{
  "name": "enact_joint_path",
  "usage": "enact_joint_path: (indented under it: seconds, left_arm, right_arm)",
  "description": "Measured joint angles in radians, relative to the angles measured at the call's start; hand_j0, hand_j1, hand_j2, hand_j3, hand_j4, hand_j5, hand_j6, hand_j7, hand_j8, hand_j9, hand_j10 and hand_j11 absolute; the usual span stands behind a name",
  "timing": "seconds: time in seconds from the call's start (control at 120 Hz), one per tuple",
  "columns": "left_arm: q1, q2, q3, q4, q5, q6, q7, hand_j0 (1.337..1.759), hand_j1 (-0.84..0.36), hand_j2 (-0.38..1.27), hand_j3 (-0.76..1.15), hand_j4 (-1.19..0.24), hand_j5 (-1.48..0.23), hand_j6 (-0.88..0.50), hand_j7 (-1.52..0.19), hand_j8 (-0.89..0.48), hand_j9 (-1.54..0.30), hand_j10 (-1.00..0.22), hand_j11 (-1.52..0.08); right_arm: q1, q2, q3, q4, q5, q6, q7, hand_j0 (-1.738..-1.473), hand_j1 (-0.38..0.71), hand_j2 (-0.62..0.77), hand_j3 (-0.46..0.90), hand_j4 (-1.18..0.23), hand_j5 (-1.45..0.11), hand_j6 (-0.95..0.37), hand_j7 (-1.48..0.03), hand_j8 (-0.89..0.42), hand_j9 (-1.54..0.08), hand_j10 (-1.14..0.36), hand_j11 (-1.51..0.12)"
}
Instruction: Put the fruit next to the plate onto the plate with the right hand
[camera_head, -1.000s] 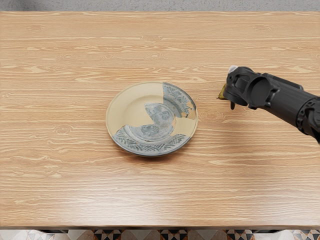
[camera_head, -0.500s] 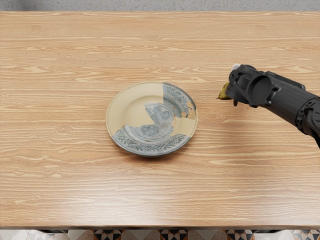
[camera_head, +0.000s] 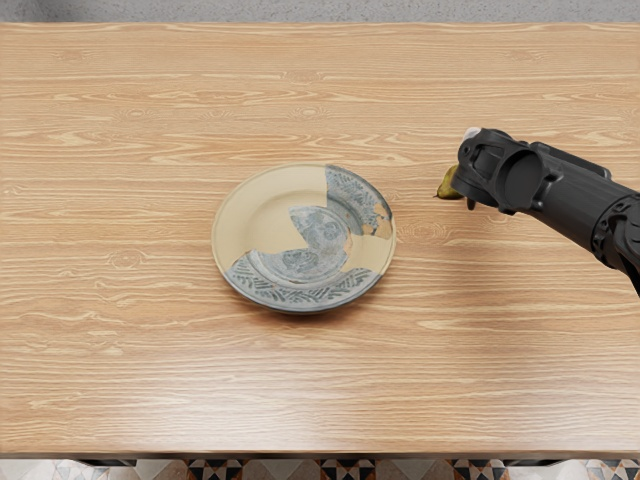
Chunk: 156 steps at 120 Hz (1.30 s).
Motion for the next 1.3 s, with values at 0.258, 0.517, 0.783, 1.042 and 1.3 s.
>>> enact_joint_path:
  seconds: [0.258, 0.517, 0.783, 1.042, 1.3]
  left_arm:
    - [0.0, 0.0, 0.0, 0.0, 0.0, 0.0, 0.0, 1.658, 0.33, 0.0, 0.0, -0.01, -0.02, -0.01, -0.02, -0.01, -0.02, -0.01, -0.02]
    - [0.0, 0.0, 0.0, 0.0, 0.0, 0.0, 0.0, 1.658, 0.33, 0.0, 0.0, -0.01, -0.02, -0.01, -0.02, -0.01, -0.02, -0.01, -0.02]
    - [0.0, 0.0, 0.0, 0.0, 0.0, 0.0, 0.0, 1.658, 0.33, 0.0, 0.0, -0.01, -0.02, -0.01, -0.02, -0.01, -0.02, -0.01, -0.02]
    - [0.0, 0.0, 0.0, 0.0, 0.0, 0.0, 0.0, 1.658, 0.33, 0.0, 0.0, -0.01, -0.02, -0.01, -0.02, -0.01, -0.02, -0.01, -0.02]
    - [0.0, 0.0, 0.0, 0.0, 0.0, 0.0, 0.0, 1.658, 0.33, 0.0, 0.0, -0.01, -0.02, -0.01, -0.02, -0.01, -0.02, -0.01, -0.02]
  right_arm:
    - [0.001, 0.0, 0.003, 0.0, 0.002, 0.006, 0.0, -1.658, 0.01, -0.06, 0.0, -0.31, -0.39, -0.31, -0.39, -0.31, -0.39, -0.31, -0.39]
    - [0.002, 0.0, 0.003, 0.0, 0.002, 0.008, 0.0, -1.658, 0.08, -0.07, 0.0, -0.36, -0.47, -0.36, -0.47, -0.36, -0.47, -0.36, -0.47]
    - [0.012, 0.0, 0.003, 0.005, 0.001, 0.015, 0.0, -1.658, 0.07, -0.07, 0.0, -0.35, -0.45, -0.35, -0.45, -0.35, -0.45, -0.35, -0.45]
    - [0.017, 0.0, 0.008, 0.021, 0.001, 0.031, 0.0, -1.658, 0.06, -0.07, 0.0, -0.34, -0.44, -0.34, -0.44, -0.34, -0.44, -0.34, -0.44]
    - [0.008, 0.0, 0.009, 0.027, -0.004, 0.027, 0.0, -1.657, 0.1, -0.06, 0.0, -0.41, -0.48, -0.34, -0.5, -0.36, -0.49, -0.4, -0.49]
